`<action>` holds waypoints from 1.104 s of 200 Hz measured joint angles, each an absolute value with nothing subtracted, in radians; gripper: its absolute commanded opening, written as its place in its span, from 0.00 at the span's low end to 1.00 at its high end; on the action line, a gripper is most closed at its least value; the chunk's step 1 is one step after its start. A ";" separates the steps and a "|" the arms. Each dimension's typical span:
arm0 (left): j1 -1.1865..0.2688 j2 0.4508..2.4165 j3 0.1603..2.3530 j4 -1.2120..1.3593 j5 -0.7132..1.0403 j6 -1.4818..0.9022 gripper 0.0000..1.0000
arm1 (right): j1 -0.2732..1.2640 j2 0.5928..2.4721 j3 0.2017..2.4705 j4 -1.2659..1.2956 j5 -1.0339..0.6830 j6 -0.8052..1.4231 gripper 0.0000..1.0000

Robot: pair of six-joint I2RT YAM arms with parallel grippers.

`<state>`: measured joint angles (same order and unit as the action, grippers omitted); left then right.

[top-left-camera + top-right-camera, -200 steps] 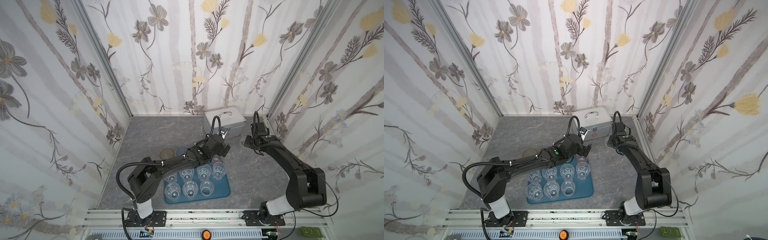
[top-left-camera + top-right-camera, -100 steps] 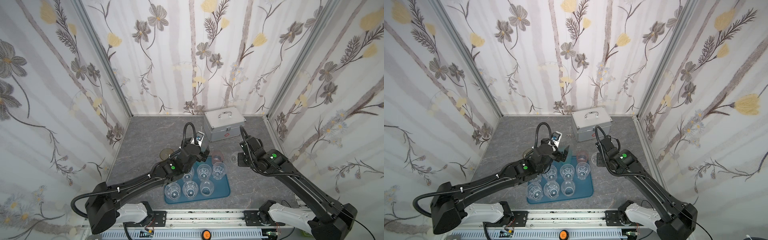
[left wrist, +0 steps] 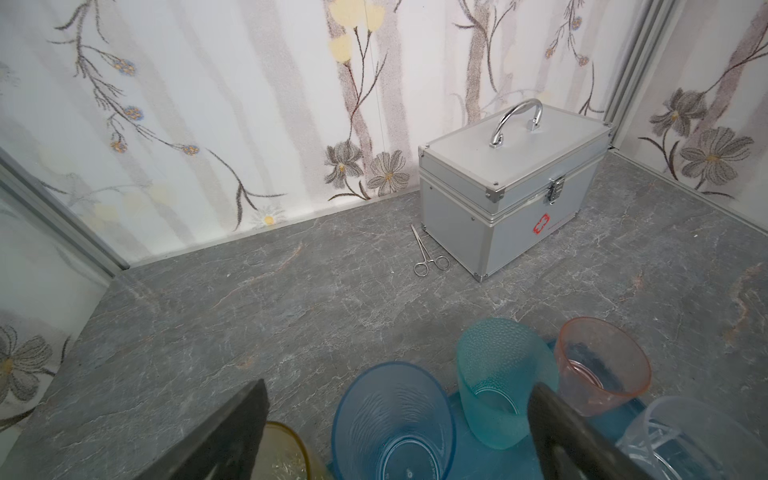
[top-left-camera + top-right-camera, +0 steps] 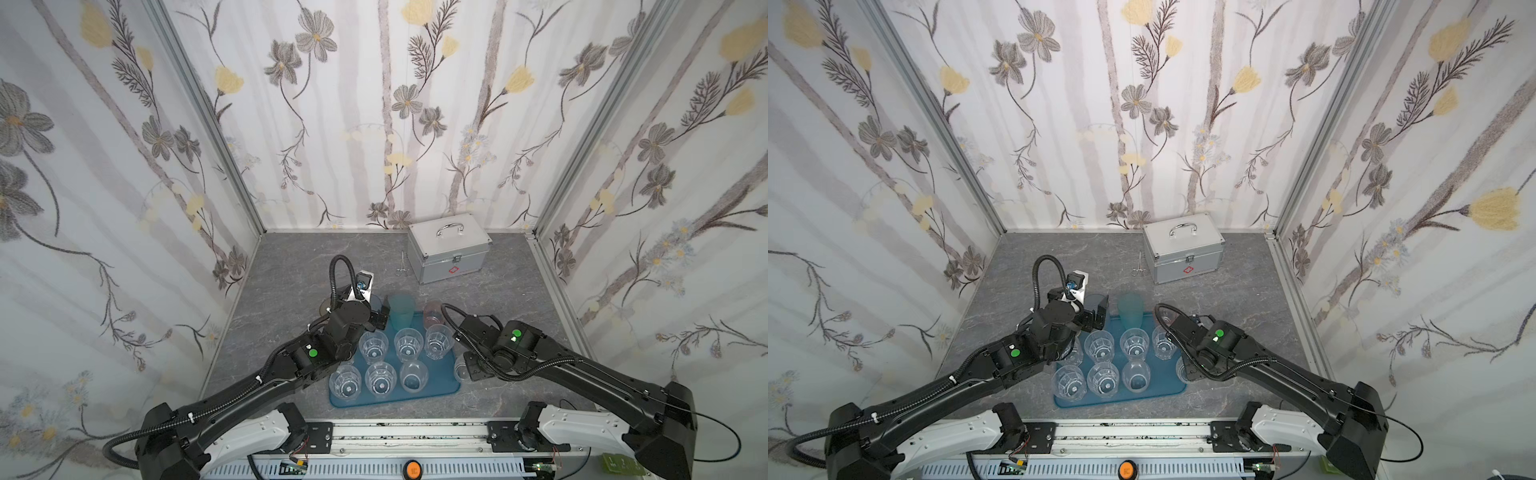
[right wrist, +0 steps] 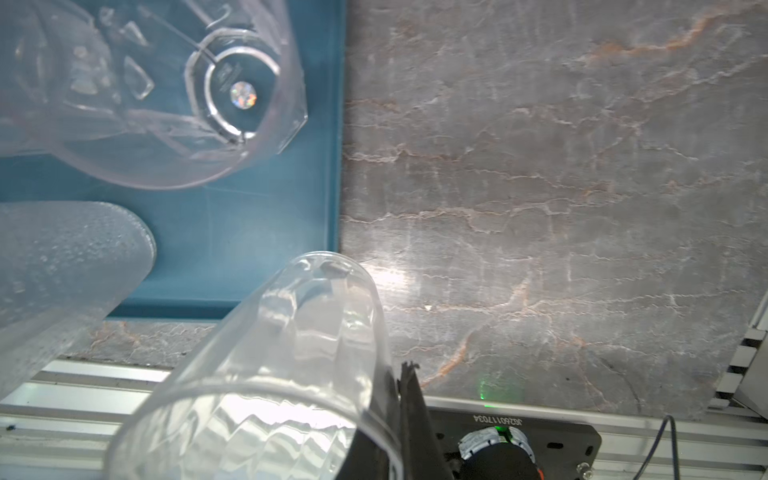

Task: Place the glasses into the tray
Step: 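Carry the clear glass to the tray's near corner and lower it with the right gripper, then open the right gripper and raise it away from the tray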

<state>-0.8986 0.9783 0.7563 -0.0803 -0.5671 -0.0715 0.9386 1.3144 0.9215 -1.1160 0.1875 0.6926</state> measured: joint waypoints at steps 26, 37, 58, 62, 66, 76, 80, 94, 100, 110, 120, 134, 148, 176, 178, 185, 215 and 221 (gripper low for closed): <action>-0.877 0.954 0.744 -0.100 -0.574 -0.078 1.00 | 0.981 1.387 0.935 -1.047 0.164 0.700 0.07; -0.871 0.949 0.741 -0.110 -0.574 -0.079 1.00 | 0.991 1.414 0.935 -1.022 0.156 0.699 0.07; -0.863 0.943 0.738 -0.121 -0.573 -0.080 1.00 | 0.997 1.455 0.936 -0.983 0.144 0.698 0.07; -0.862 0.943 0.738 -0.124 -0.573 -0.080 1.00 | 0.997 1.462 0.936 -0.976 0.144 0.698 0.07; -0.862 0.942 0.738 -0.125 -0.573 -0.080 1.00 | 0.997 1.468 0.936 -0.970 0.144 0.698 0.07; -0.859 0.942 0.738 -0.128 -0.571 -0.080 1.00 | 0.997 1.485 0.936 -0.954 0.144 0.698 0.08; -0.857 0.942 0.738 -0.130 -0.571 -0.080 1.00 | 0.997 1.490 0.935 -0.947 0.144 0.697 0.08; -0.850 0.942 0.738 -0.132 -0.571 -0.080 1.00 | 0.997 1.508 0.923 -0.919 0.144 0.690 0.08; -0.849 0.941 0.738 -0.133 -0.571 -0.080 1.00 | 0.997 1.515 0.916 -0.909 0.142 0.686 0.08; -0.846 0.941 0.738 -0.134 -0.571 -0.080 1.00 | 0.997 1.527 0.908 -0.899 0.139 0.686 0.08; -0.843 0.940 0.738 -0.137 -0.568 -0.080 1.00 | 0.997 1.538 0.902 -0.888 0.138 0.678 0.08; -0.841 0.940 0.738 -0.139 -0.564 -0.081 1.00 | 0.997 1.553 0.900 -0.875 0.138 0.675 0.10; -0.841 0.937 0.738 -0.141 -0.563 -0.081 1.00 | 0.997 1.558 0.899 -0.869 0.138 0.672 0.18; -0.829 0.923 0.744 -0.158 -0.564 -0.083 1.00 | 0.998 1.545 0.924 -0.897 0.144 0.660 0.31; -0.828 0.922 0.745 -0.162 -0.564 -0.084 1.00 | 0.998 1.542 0.929 -0.902 0.145 0.660 0.31; -0.822 0.917 0.754 -0.178 -0.563 -0.086 1.00 | 0.996 1.528 0.947 -0.919 0.151 0.657 0.32; -0.793 0.877 0.823 -0.256 -0.550 -0.109 1.00 | 0.932 1.470 1.087 -1.023 0.207 0.616 0.33; -0.782 0.865 0.834 -0.269 -0.548 -0.110 1.00 | 0.904 1.459 1.120 -1.037 0.225 0.604 0.33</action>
